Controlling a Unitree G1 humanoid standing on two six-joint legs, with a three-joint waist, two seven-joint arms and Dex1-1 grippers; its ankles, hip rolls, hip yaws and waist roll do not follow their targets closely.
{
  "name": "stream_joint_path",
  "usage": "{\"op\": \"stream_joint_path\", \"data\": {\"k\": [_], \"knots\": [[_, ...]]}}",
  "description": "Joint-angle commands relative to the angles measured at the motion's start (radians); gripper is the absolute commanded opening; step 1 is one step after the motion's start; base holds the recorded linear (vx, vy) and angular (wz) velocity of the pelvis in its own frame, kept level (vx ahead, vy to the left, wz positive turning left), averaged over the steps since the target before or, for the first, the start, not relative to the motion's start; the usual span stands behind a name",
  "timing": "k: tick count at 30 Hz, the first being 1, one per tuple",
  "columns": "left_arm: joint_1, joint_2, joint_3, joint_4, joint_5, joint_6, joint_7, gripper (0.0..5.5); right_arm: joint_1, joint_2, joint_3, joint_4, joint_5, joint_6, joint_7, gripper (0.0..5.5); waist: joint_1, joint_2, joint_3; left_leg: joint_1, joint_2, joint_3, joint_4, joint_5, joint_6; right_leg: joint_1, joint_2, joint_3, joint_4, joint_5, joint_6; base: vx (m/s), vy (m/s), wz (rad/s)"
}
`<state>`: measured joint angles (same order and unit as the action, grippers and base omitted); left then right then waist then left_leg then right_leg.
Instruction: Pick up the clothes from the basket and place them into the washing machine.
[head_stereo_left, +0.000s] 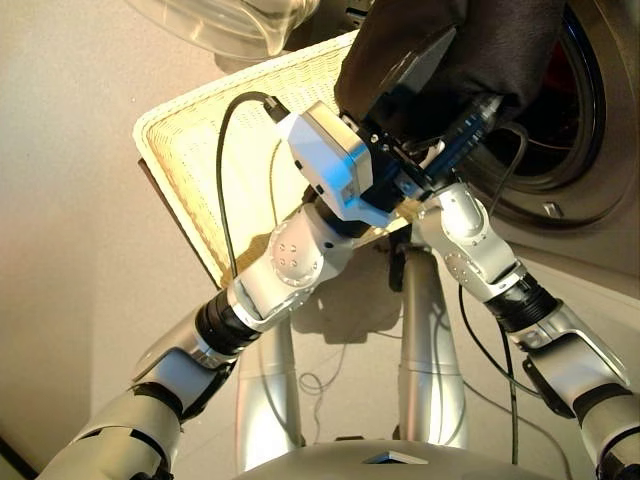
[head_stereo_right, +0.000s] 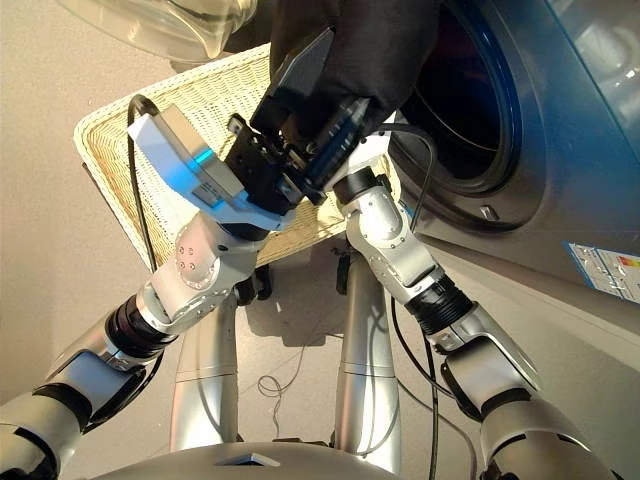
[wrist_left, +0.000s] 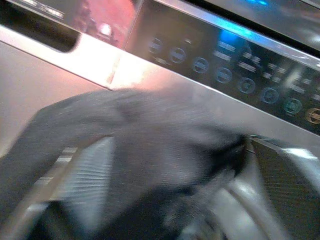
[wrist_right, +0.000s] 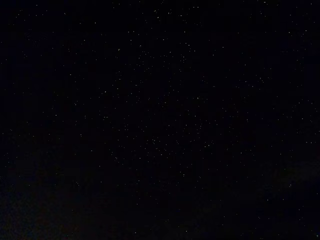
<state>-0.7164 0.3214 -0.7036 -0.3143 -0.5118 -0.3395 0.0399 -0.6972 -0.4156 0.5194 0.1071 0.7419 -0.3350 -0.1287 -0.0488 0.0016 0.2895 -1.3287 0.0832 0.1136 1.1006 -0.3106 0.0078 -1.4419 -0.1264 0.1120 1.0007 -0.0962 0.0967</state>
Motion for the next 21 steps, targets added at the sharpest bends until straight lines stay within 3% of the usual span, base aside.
{"op": "stream_joint_path", "data": {"k": [1, 7, 15, 21], "knots": [[-0.024, -0.032, -0.007, 0.008, -0.009, -0.016, -0.031, 5.5, -0.042, 0.073, -0.044, -0.053, 0.054, -0.115, 0.007, 0.0, -0.009, 0.016, -0.002, -0.044, -0.008, -0.007, -0.071, 0.077, 0.06, 0.044, -0.025, -0.018, -0.021, -0.013, -0.065, 0.0, 0.0, 0.0], [0.088, 0.071, 0.051, 0.001, -0.016, -0.032, -0.034, 5.5, 0.011, 0.065, -0.16, -0.055, 0.02, -0.165, -0.056, 0.0, -0.001, 0.026, 0.004, -0.042, -0.009, -0.004, -0.071, 0.074, 0.058, 0.047, -0.024, -0.017, -0.019, -0.017, -0.065, 0.0, 0.0, 0.0], [0.177, 0.124, 0.091, -0.009, -0.025, -0.049, -0.049, 5.5, 0.048, 0.064, -0.268, -0.042, 0.063, -0.228, -0.073, 0.0, -0.002, 0.025, 0.006, -0.042, -0.012, -0.007, -0.07, 0.07, 0.057, 0.046, -0.022, -0.018, -0.019, -0.019, -0.062, 0.0, 0.0, 0.0], [0.275, 0.167, 0.123, -0.052, -0.074, -0.062, -0.075, 5.5, 0.036, 0.082, -0.337, 0.079, 0.068, -0.273, -0.141, 0.0, 0.01, 0.032, 0.008, -0.046, -0.012, -0.003, -0.07, 0.067, 0.055, 0.044, -0.021, -0.017, -0.017, -0.022, -0.061, 0.0, 0.0, 0.0]]}}
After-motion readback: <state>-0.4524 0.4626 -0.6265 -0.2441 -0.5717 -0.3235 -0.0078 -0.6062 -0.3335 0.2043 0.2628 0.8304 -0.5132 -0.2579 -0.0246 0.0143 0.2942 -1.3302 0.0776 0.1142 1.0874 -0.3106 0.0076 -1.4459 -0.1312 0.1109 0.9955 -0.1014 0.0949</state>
